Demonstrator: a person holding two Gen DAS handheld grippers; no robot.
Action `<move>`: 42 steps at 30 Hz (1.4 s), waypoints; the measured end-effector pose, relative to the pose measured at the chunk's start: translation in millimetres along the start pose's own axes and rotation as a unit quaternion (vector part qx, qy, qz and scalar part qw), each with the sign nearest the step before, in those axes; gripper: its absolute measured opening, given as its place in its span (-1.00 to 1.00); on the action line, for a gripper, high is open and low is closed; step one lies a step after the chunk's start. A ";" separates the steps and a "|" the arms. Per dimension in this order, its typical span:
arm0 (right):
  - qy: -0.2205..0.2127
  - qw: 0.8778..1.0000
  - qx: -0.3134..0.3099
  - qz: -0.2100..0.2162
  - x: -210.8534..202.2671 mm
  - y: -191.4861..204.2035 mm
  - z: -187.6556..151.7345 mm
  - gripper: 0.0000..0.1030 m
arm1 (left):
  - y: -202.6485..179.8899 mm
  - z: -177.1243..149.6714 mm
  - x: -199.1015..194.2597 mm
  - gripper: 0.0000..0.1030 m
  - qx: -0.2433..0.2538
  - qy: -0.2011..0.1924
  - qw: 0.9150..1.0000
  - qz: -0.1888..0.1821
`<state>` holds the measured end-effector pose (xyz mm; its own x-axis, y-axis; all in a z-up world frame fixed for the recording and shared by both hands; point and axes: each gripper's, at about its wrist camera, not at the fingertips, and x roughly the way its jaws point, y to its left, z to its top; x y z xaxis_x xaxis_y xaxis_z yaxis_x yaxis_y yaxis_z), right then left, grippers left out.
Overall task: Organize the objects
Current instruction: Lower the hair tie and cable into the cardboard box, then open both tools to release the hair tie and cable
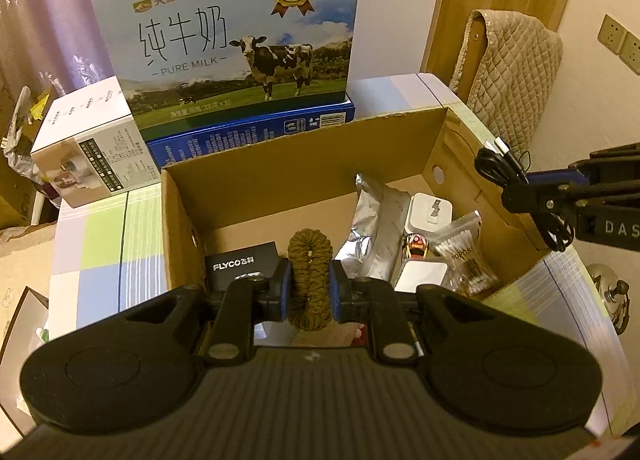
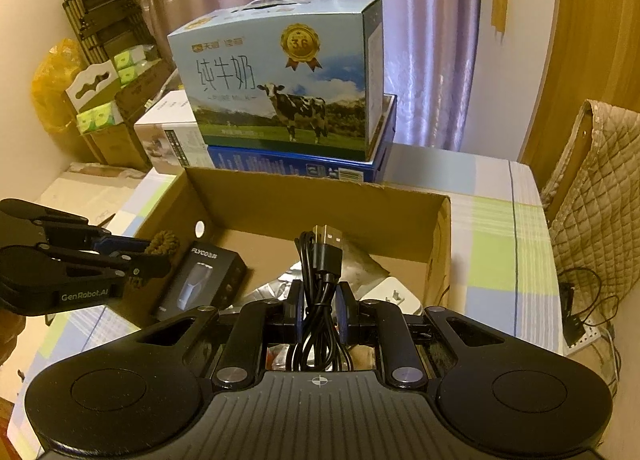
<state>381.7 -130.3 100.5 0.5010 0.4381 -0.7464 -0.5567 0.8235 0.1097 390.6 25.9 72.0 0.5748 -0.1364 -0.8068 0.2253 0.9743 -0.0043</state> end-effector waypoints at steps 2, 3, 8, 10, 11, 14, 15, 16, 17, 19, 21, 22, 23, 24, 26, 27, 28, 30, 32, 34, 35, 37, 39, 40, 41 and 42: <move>0.000 1.000 0.002 0.000 2.3 -1.0 -0.2 -0.75 | -1.2 1.7 2.7 -0.67 0.002 -0.001 1.000 0.001; 0.000 1.000 0.003 0.000 3.3 -1.3 -0.4 -0.75 | -1.5 3.0 4.4 -0.57 0.003 -0.001 1.000 0.000; 0.004 1.000 0.006 0.001 7.3 -2.3 -3.0 -0.75 | 2.4 7.2 12.9 -0.28 -0.011 -0.006 1.000 -0.003; 0.006 1.000 0.007 0.002 8.7 -3.2 -5.0 -0.75 | 3.6 5.7 14.7 -0.27 -0.014 -0.006 1.000 -0.004; 0.007 1.000 0.007 0.002 9.5 -3.5 -6.1 -0.75 | 3.8 4.5 15.4 -0.28 -0.014 -0.006 1.000 -0.003; 0.010 1.000 0.011 0.002 12.3 -5.7 -8.7 -0.75 | 6.1 -0.3 17.2 -0.27 -0.018 -0.003 1.000 -0.004; 0.011 1.000 0.011 0.002 13.0 -6.4 -9.0 -0.75 | 6.9 -2.1 17.6 -0.27 -0.019 -0.002 1.000 -0.003; 0.012 1.000 0.012 0.002 13.4 -6.7 -9.5 -0.75 | 7.3 -3.8 17.9 -0.27 -0.018 -0.001 1.000 -0.001; 0.012 1.000 0.011 0.002 13.8 -6.6 -9.8 -0.75 | 7.6 -5.4 18.2 -0.27 -0.016 0.000 1.000 0.001; 0.013 1.000 0.011 0.003 14.1 -6.1 -9.9 -0.75 | 8.5 -8.2 19.1 -0.27 -0.015 0.004 1.000 0.003; 0.012 1.000 0.010 0.004 13.3 -4.5 -9.3 -0.75 | 9.1 -10.3 19.2 -0.27 -0.014 0.006 1.000 0.005; 0.011 1.000 0.010 0.005 12.9 -3.8 -8.7 -0.75 | 9.4 -11.0 19.0 -0.27 -0.014 0.007 1.000 0.005; 0.011 1.000 0.010 0.005 12.5 -2.4 -8.2 -0.75 | 9.6 -11.5 18.7 -0.27 -0.014 0.007 1.000 0.005; 0.010 1.000 0.009 0.005 12.2 -1.3 -7.6 -0.75 | 9.6 -11.8 18.1 -0.27 -0.014 0.007 1.000 0.004; 0.008 1.000 0.009 0.006 10.9 0.4 -5.9 -0.75 | 9.3 -12.2 17.0 -0.27 -0.013 0.006 1.000 0.004; 0.008 1.000 0.009 0.006 11.1 0.9 -4.3 -0.75 | 9.0 -12.3 16.5 -0.27 -0.012 0.006 1.000 0.004; 0.007 1.000 0.009 0.006 10.7 1.8 -3.4 -0.75 | 8.7 -12.4 15.9 -0.27 -0.012 0.006 1.000 0.004; 0.005 1.000 0.008 0.006 9.5 3.5 -1.5 -0.75 | 8.4 -12.4 14.8 -0.27 -0.012 0.005 1.000 0.003; 0.004 1.000 0.007 0.006 9.1 4.8 0.2 -0.75 | 8.5 -12.4 13.9 -0.26 -0.012 0.004 1.000 0.003; 0.004 1.000 0.007 0.006 9.3 5.9 1.1 -0.75 | 8.5 -12.3 13.3 -0.23 -0.012 0.003 1.000 0.003; 0.003 1.000 0.007 0.006 9.5 6.2 1.9 -0.75 | 8.4 -12.3 13.1 -0.23 -0.012 0.002 1.000 0.003; -0.005 1.000 0.008 0.001 9.6 6.3 3.5 -0.75 | 9.1 -12.1 12.8 -0.23 -0.012 0.002 1.000 0.004; -0.024 1.000 0.009 0.000 8.9 5.3 5.3 -0.75 | 9.7 -12.2 12.4 -0.23 -0.012 0.002 1.000 0.005; -0.033 0.999 0.009 -0.001 8.8 4.5 6.3 -0.71 | 9.8 -12.6 11.9 -0.22 -0.012 0.002 1.000 0.007; -0.040 0.999 0.012 -0.005 8.9 3.0 7.3 -0.53 | 9.6 -13.2 11.3 -0.22 -0.010 0.001 1.000 0.010; -0.046 0.999 0.016 -0.009 7.8 1.2 7.6 -0.21 | 9.8 -14.1 10.4 -0.22 -0.010 0.000 1.000 0.011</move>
<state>390.0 -123.2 99.8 0.5699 0.4536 -0.6852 -0.5263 0.8419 0.1196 387.7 36.5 55.3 0.5798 -0.1149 -0.8066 0.1974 0.9803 0.0023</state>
